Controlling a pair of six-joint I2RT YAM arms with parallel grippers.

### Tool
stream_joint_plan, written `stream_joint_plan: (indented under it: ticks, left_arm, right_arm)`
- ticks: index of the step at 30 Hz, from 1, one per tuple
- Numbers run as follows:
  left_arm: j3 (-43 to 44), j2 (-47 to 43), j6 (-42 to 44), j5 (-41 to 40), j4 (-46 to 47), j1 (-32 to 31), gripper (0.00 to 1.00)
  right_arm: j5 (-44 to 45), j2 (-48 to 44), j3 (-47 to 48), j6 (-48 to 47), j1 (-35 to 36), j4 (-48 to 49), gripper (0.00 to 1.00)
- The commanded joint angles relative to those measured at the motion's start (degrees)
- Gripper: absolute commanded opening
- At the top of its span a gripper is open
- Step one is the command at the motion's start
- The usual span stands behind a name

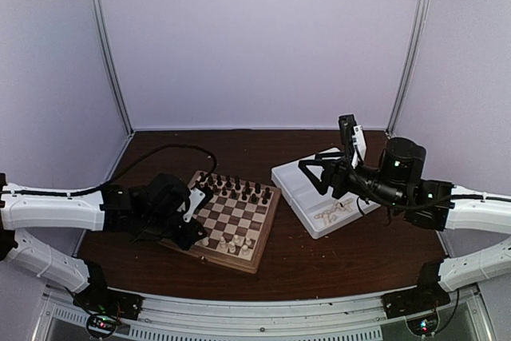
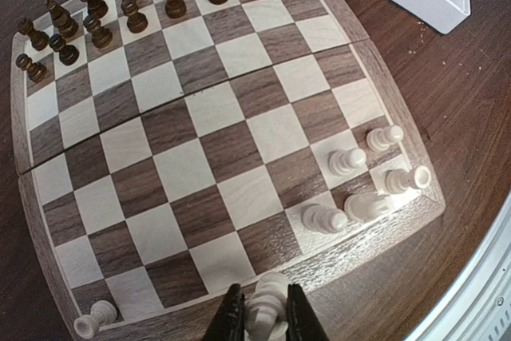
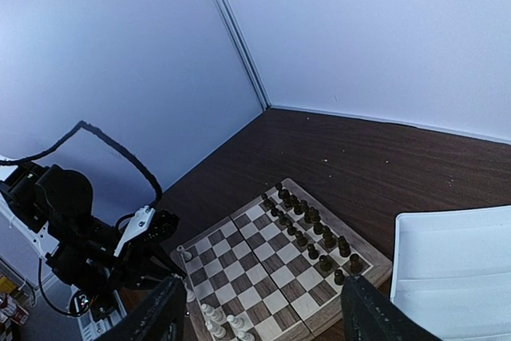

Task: Set up the chess pieces on the board
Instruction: Place the chess piece on the chessboard.

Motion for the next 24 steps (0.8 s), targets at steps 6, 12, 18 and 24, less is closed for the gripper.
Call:
stream_joint_plan:
  ticks: [6,12,18,24]
  left_arm:
    - [-1.2,1.6,1.2,-1.6,6.9,-0.8,0.0]
    - [-1.3,3.5,1.0,-1.9,8.6,-0.8,0.03]
    - [-1.4,5.3,0.8,-2.0,9.9,-1.0,0.04]
    - [-2.3,6.8,0.6,-4.2,12.3,-1.3,0.04]
  right_arm:
    - [1.1,-1.8,-0.8,-0.7,-0.3,-0.5,0.7]
    - [1.1,-2.6,-1.2,-0.9,-0.4,-0.8,0.7]
    - [2.3,-3.4,-1.5,-1.1,-0.5,-1.2,0.7]
    - [2.7,-3.9,-2.1,-1.2,-0.6,-1.2,0.71]
